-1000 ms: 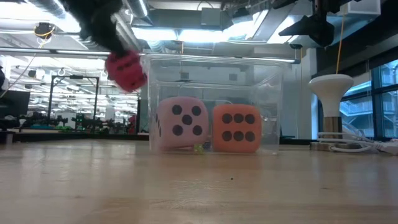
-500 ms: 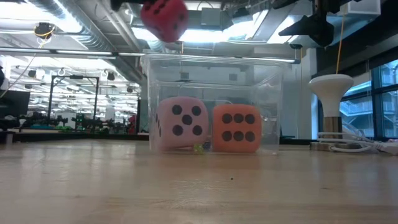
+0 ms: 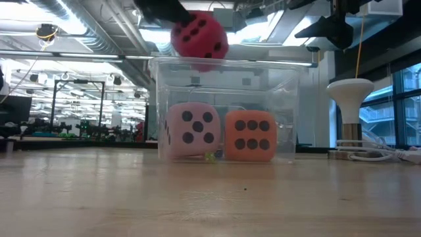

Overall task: Pick & Place Dice
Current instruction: Put the large red dice into the transparent bin, then adjust the transparent bin on the table

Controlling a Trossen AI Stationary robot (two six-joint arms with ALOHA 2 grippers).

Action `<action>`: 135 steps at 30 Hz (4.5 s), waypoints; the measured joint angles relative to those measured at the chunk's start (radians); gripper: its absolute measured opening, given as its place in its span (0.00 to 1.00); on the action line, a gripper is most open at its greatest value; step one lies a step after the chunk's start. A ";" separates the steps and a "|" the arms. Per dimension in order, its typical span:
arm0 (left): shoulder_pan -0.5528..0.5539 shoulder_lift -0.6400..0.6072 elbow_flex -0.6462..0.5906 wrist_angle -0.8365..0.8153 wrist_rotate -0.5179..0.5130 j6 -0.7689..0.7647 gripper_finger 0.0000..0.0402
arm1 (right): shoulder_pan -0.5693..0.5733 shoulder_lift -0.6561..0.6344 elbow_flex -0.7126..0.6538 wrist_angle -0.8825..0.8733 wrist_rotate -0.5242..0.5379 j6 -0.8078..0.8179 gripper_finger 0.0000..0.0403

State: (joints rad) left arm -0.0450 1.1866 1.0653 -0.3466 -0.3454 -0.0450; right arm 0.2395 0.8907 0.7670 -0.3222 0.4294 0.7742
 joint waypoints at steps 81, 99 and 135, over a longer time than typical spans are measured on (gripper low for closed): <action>-0.021 0.164 0.001 -0.044 -0.008 0.065 0.61 | -0.001 0.000 0.000 -0.072 0.151 0.150 0.70; -0.022 0.146 0.309 -0.069 -0.100 0.055 0.58 | -0.005 0.000 0.000 -0.161 0.142 0.344 0.03; -0.164 0.086 0.420 -0.315 -0.223 -0.029 0.53 | -0.102 0.428 0.103 -0.149 -0.069 0.309 0.00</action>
State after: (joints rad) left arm -0.2089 1.2724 1.4849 -0.6617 -0.5687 -0.0742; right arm 0.1379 1.3188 0.8697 -0.4716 0.3604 1.0834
